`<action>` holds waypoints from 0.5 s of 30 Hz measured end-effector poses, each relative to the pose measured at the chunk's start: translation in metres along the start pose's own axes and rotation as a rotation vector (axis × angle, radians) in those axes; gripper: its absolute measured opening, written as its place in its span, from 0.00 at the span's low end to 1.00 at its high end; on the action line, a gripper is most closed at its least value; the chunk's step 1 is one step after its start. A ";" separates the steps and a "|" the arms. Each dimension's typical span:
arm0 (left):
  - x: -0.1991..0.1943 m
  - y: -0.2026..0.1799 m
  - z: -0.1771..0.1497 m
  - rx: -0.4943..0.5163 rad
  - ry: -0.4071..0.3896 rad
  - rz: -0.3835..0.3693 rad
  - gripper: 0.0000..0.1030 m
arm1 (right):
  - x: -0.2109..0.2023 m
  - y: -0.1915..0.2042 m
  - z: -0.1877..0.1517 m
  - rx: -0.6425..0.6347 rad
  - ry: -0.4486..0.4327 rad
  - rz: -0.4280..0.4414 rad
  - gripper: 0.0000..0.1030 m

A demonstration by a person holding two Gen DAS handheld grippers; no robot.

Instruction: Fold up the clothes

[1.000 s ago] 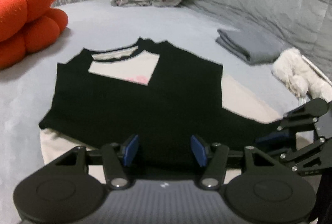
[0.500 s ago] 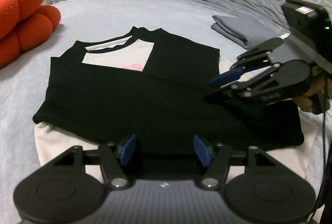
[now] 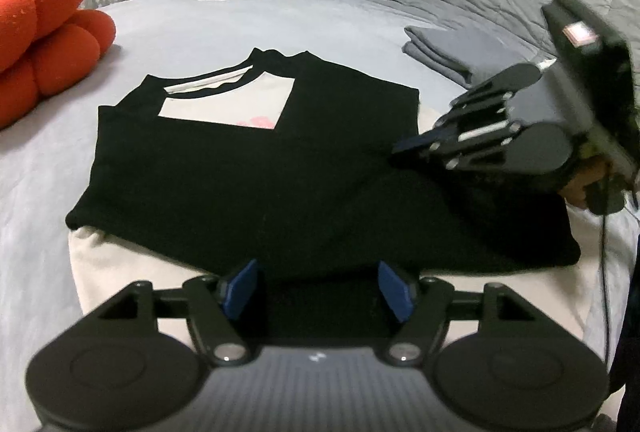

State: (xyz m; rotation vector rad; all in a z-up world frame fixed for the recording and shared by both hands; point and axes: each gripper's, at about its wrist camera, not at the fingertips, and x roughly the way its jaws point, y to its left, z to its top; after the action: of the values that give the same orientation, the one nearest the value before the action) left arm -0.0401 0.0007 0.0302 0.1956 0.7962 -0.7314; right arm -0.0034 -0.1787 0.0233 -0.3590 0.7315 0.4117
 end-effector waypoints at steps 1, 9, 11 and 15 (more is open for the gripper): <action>-0.001 0.000 0.000 0.000 0.001 0.001 0.68 | 0.002 0.002 -0.001 -0.007 -0.004 -0.009 0.04; -0.008 0.030 0.006 -0.133 -0.054 0.040 0.69 | -0.038 0.009 -0.001 0.004 -0.131 0.020 0.15; -0.003 0.036 0.009 -0.163 -0.062 0.051 0.69 | -0.034 0.013 -0.004 0.012 -0.095 0.062 0.15; 0.007 0.048 0.012 -0.206 -0.062 0.090 0.70 | -0.015 0.022 -0.010 -0.003 -0.020 0.071 0.19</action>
State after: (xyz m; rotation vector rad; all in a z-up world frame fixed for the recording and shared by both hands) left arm 0.0014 0.0276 0.0289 0.0222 0.7926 -0.5638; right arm -0.0290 -0.1680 0.0233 -0.3317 0.7257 0.4825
